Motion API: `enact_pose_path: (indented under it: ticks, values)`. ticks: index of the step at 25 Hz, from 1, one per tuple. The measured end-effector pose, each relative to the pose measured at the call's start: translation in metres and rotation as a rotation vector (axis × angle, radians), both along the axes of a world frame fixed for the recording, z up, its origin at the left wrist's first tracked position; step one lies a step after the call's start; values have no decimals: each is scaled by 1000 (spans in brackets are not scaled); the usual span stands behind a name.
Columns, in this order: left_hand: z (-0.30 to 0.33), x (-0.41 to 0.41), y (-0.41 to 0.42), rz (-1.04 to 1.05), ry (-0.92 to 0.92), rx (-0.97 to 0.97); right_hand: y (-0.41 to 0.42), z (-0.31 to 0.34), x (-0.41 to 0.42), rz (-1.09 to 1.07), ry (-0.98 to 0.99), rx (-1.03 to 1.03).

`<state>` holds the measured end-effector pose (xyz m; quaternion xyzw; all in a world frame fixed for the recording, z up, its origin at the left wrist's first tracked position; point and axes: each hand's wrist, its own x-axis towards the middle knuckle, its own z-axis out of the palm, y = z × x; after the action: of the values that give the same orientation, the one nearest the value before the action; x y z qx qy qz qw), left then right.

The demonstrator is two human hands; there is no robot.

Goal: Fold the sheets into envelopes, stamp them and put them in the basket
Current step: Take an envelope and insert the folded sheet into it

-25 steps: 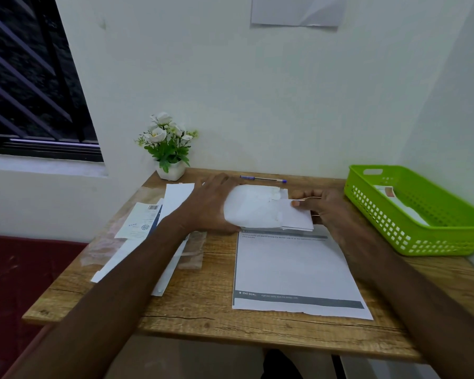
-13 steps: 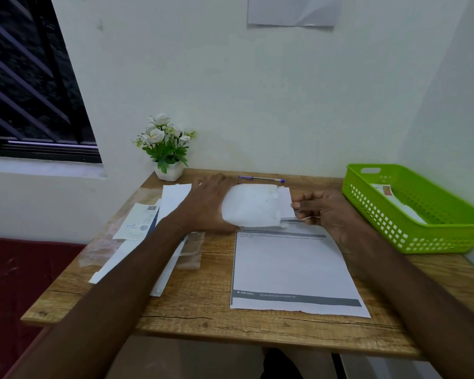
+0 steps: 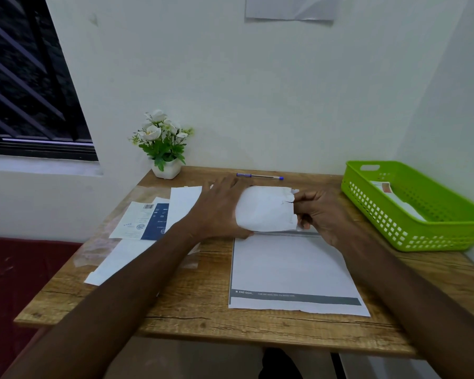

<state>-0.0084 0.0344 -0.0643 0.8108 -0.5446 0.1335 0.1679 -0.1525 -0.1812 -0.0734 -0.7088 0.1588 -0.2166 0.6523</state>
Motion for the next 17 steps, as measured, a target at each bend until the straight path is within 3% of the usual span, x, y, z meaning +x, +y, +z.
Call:
enact_pose_path:
  ticks: [17]
  values:
    - [-6, -3, -9, -50, 36, 14, 15, -3, 4, -11, 41, -4]
